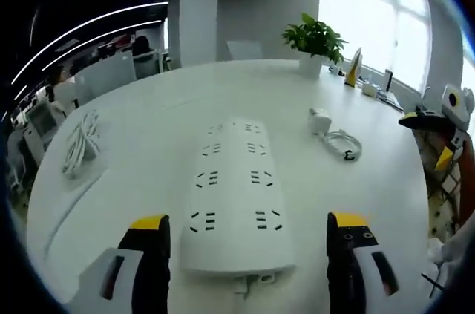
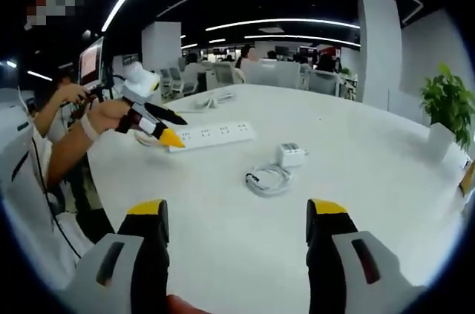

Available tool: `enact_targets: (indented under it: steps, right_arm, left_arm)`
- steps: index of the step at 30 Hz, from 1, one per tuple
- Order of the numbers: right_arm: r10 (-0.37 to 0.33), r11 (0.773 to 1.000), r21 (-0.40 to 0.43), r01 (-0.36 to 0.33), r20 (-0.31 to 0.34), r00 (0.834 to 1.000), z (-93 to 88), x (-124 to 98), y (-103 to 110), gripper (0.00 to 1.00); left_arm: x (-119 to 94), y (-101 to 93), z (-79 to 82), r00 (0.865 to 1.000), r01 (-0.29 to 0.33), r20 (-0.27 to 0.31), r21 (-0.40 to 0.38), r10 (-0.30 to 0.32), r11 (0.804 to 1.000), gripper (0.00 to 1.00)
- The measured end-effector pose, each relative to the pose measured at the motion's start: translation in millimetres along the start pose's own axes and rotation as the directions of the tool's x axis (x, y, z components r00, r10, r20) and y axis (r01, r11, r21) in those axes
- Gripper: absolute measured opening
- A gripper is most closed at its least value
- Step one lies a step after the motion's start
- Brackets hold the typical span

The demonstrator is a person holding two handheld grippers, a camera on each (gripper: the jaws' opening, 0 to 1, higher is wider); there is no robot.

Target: Straighten the power strip on the desk, plug the charger into it

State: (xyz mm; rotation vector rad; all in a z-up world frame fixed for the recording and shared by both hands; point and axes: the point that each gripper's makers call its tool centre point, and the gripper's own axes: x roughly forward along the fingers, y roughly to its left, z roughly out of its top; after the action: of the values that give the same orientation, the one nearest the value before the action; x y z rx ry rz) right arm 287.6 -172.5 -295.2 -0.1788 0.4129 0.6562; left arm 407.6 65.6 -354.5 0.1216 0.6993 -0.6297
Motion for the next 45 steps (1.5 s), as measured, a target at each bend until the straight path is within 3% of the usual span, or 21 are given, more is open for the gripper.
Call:
enact_targets:
  steps: [24, 28, 31, 34, 36, 38, 39, 42, 43, 45]
  right_arm:
    - [0.045, 0.999, -0.017, -0.045, 0.006, 0.999, 5.9, 7.6, 10.0, 0.74]
    - [0.081, 0.995, -0.052, -0.082, -0.008, 0.997, 9.7, 15.8, 13.2, 0.74]
    - [0.139, 0.981, -0.134, -0.143, -0.04, 0.99, 14.9, 24.7, 18.5, 0.74]
    - [0.186, 0.946, -0.252, -0.202, -0.084, 0.979, 23.5, 38.8, 21.1, 0.74]
    - [0.217, 0.912, -0.328, -0.247, -0.125, 0.968, 28.5, 50.8, 22.7, 0.73]
    - [0.265, 0.85, -0.432, -0.302, -0.144, 0.953, 40.6, 67.3, 26.9, 0.72]
    - [0.299, 0.806, -0.484, -0.34, -0.162, 0.94, 44.3, 73.5, 30.8, 0.71]
    - [0.357, 0.74, -0.541, -0.401, -0.191, 0.915, 54.2, 88.7, 36.7, 0.71]
    - [0.389, 0.709, -0.552, -0.438, -0.212, 0.897, 58.2, 96.7, 39.9, 0.71]
    - [0.407, 0.684, -0.568, -0.457, -0.222, 0.886, 66.5, 110.3, 40.1, 0.71]
  left_arm:
    - [13.2, 9.2, -7.5, 0.997, -0.017, -0.077, 0.025, 0.019, 1.0, 0.75]
    - [15.3, 8.1, -8.0, 0.997, -0.005, -0.08, 0.014, 0.006, 1.0, 0.75]
    - [16.1, 6.5, -8.1, 0.996, 0.001, -0.087, 0.021, 0.001, 1.0, 0.73]
    - [16.4, 5.7, -8.2, 0.995, 0.001, -0.097, 0.033, 0.002, 0.999, 0.73]
    - [16.8, 5.6, -8.4, 0.995, 0.0, -0.1, 0.035, 0.003, 0.999, 0.74]
    - [17.6, 5.9, -8.4, 0.995, 0.002, -0.099, 0.036, 0.001, 0.999, 0.74]
    - [17.8, 6.0, -8.5, 0.995, 0.003, -0.099, 0.036, 0.0, 0.999, 0.74]
    - [18.2, 6.0, -8.4, 0.995, 0.004, -0.099, 0.035, -0.001, 0.999, 0.74]
    - [18.5, 6.4, -8.3, 0.995, 0.001, -0.099, 0.036, 0.002, 0.999, 0.74]
    - [18.5, 6.5, -8.4, 0.995, -0.002, -0.099, 0.036, 0.006, 0.999, 0.74]
